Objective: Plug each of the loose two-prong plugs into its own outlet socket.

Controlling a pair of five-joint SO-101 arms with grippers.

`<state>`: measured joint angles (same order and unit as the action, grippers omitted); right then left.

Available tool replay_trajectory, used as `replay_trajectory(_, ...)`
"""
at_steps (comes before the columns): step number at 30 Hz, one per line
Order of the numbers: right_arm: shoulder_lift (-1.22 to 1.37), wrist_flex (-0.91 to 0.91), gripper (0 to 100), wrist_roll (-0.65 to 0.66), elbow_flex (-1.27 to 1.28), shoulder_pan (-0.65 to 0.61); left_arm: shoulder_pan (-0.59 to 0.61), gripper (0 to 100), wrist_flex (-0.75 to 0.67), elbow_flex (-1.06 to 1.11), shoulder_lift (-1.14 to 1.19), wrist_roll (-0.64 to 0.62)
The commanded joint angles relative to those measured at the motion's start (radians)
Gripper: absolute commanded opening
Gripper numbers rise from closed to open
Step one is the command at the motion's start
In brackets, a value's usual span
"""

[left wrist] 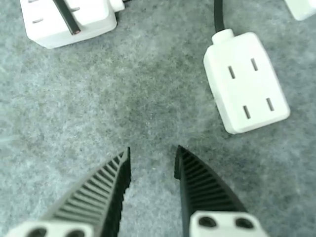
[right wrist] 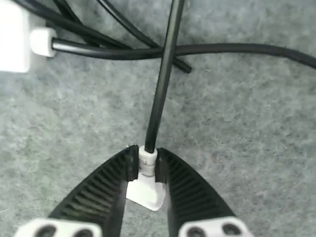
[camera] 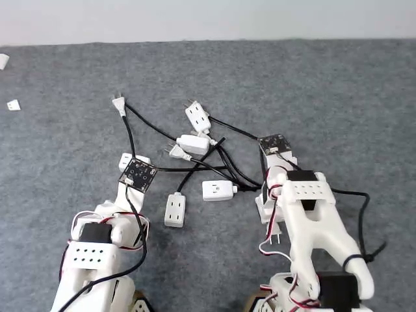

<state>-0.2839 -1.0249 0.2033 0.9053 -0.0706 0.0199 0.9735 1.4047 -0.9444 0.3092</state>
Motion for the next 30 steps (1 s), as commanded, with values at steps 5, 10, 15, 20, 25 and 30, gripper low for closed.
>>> replay_trajectory(5,-0.012,-0.196,0.8,0.075,-0.192,0.005,0.006,14,-0.017,-0.001,-0.015,0.009)
replay_trajectory(10,-0.015,-0.44,0.8,0.089,-0.41,-0.012,0.008,14,-0.018,-0.001,-0.015,0.009)
replay_trajectory(15,-0.117,-0.595,0.8,0.052,-0.545,-0.214,0.008,14,-0.02,-0.002,-0.008,0.006)
replay_trajectory(20,-0.278,-0.661,0.8,-0.02,-0.677,-0.49,0.003,14,-0.015,-0.002,-0.006,0.003)
replay_trajectory(25,-0.262,-0.694,0.8,-0.018,-0.781,-0.562,0.0,14,-0.006,-0.005,-0.005,0.002)
replay_trajectory(30,-0.206,-0.648,0.9,0.005,-0.781,-0.647,-0.002,14,-0.006,-0.028,0.049,0.002)
